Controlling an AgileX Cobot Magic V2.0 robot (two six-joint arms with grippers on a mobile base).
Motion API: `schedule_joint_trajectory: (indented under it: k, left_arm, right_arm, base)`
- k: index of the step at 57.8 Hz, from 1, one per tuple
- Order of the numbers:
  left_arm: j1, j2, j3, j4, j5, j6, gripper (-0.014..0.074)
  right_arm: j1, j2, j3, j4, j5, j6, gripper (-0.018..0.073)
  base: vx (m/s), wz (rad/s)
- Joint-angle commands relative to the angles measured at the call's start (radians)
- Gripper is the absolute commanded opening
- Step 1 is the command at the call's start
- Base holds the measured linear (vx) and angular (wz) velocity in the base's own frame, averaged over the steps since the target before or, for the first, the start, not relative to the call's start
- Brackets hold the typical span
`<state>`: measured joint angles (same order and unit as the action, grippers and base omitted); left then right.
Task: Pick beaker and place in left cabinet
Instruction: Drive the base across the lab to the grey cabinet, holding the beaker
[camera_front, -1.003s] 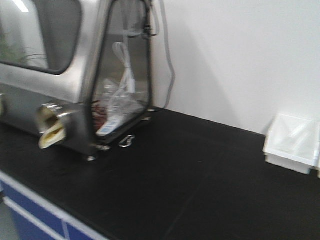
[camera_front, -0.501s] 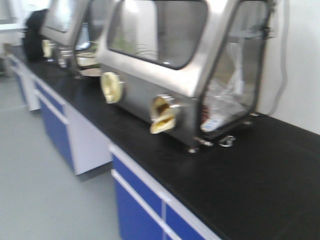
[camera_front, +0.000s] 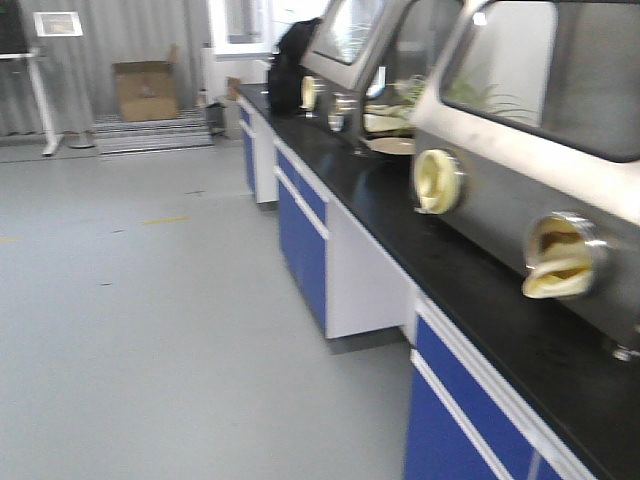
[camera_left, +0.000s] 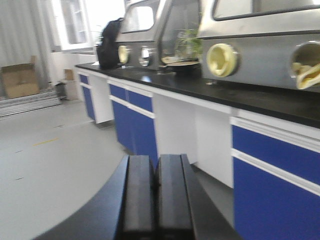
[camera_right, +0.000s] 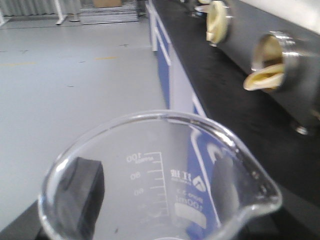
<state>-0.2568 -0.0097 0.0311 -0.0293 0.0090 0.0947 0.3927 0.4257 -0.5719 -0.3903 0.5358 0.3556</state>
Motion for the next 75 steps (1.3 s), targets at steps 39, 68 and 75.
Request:
schedule_joint_trajectory:
  k: [39,68,75]
  left_arm:
    - [-0.003,-0.019,0.016,-0.007,-0.084,-0.004,0.0001]
    - [-0.003,-0.019,0.016,-0.007,-0.084,-0.004,0.0001]
    - [-0.003,-0.019,0.016,-0.007,-0.084,-0.004,0.0001]
  right_arm:
    - [-0.007,0.007,-0.027,-0.028,-0.079,-0.002,-0.0006]
    - [-0.007,0.007,-0.027,-0.028,-0.079,-0.002,-0.0006]
    - [-0.007,0.007,-0.027,-0.028,-0.079,-0.002,-0.0006]
  base:
    - [0.25,0.52]
    - [0.44,0.11]
    - [0.52,-0.03]
